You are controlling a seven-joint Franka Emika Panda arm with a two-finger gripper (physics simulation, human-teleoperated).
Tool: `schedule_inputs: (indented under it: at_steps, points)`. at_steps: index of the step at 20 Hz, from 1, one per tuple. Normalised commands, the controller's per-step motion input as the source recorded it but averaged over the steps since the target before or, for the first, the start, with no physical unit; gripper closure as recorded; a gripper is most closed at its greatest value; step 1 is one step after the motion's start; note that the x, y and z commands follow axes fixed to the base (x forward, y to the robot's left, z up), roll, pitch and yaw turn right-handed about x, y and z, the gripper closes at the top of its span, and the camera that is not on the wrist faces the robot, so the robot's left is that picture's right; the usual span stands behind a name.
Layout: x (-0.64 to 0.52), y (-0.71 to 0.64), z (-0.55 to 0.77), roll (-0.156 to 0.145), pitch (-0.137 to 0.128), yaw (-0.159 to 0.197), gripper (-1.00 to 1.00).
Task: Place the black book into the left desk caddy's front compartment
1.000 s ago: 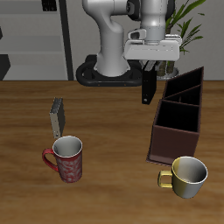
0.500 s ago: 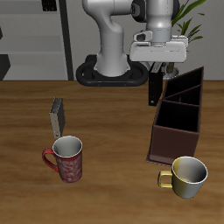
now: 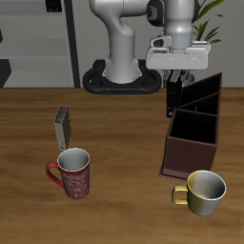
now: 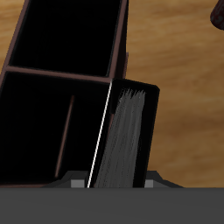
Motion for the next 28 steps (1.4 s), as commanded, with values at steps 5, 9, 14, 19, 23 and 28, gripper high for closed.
schedule_inputs:
  at_steps: [5,9,14,19,23,28]
  points:
    - [0.08,0.11,-0.03,0.014,0.011,-0.001,1.0]
    - [0.03,0.05,-0.06,0.008,0.001,0.006,1.0]
    - [0.05,0.04,-0.04,0.002,0.01,-0.017,1.0]
    - [0.0,0.06,-0.02,0.006,-0.008,-0.005,1.0]
    - [0.02,0.04,-0.03,0.008,0.003,-0.004,1.0]
    - [0.01,0.13,-0.02,0.024,-0.007,0.005,1.0]
